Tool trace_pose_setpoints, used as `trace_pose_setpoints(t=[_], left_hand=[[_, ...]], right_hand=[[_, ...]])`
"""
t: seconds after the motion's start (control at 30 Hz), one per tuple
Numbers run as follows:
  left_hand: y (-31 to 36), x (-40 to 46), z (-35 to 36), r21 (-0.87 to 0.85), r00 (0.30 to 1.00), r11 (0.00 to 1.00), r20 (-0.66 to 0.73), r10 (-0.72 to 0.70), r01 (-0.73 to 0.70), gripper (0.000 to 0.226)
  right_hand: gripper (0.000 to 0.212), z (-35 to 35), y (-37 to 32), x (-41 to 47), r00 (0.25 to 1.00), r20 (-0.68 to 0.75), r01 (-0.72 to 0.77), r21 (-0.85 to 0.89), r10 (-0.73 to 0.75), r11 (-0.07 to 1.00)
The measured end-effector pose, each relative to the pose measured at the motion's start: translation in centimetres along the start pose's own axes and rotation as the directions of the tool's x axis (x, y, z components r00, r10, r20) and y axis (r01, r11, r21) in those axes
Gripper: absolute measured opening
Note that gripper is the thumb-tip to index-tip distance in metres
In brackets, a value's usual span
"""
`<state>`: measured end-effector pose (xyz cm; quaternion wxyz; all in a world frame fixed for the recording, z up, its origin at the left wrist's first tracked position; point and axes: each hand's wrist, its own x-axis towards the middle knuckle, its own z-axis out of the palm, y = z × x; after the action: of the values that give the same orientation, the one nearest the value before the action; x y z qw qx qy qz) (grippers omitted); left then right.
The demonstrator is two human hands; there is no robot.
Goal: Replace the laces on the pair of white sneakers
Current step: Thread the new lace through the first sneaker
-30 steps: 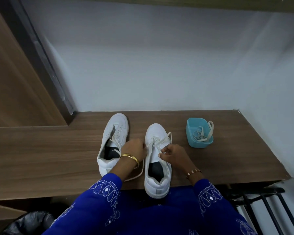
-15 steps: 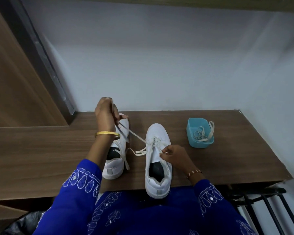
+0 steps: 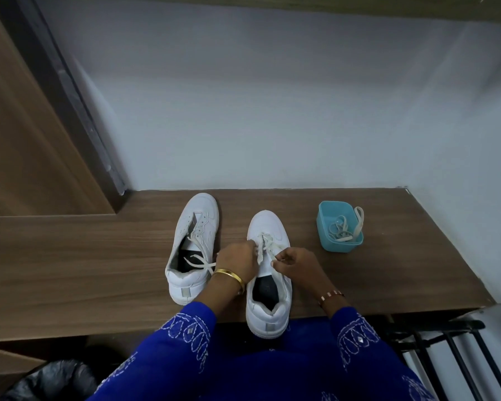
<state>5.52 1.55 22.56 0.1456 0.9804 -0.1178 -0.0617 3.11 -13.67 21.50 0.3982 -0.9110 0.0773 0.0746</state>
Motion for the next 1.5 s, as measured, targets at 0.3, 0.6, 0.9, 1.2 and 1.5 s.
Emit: trace_pose_setpoints(t=[0.3, 0.6, 0.9, 1.2, 1.5], left_hand=[[-1.9, 1.1, -1.0, -0.453, 0.976, 0.888, -0.142, -0.163, 0.082, 0.024], [-2.3, 0.6, -4.5, -0.984, 0.954, 0.144, -0.139, -0.267, -0.103, 0.037], [-2.5, -0.8, -3.0, -0.536, 0.723, 0.714, 0.688, 0.059, 0.451, 0.025], [-1.7, 1.5, -0.5, -0.373, 0.991, 0.918, 0.05, -0.128, 0.137, 0.024], [-1.9, 2.3, 0.9, -0.196, 0.995, 0.978, 0.084, -0.057, 0.072, 0.024]], right_hand=[[0.02, 0.3, -0.1, 0.3, 1.0, 0.007, 0.005, -0.057, -0.005, 0.998], [0.023, 0.3, -0.2, 0.2, 1.0, -0.01, 0.013, -0.072, -0.014, 0.997], [0.024, 0.3, -0.2, 0.2, 1.0, -0.009, 0.014, -0.057, -0.014, 0.998], [0.022, 0.3, -0.2, -0.1, 1.0, -0.02, 0.005, -0.042, -0.006, 0.999], [0.021, 0.3, -0.3, -0.2, 1.0, -0.019, 0.002, -0.037, -0.003, 0.999]])
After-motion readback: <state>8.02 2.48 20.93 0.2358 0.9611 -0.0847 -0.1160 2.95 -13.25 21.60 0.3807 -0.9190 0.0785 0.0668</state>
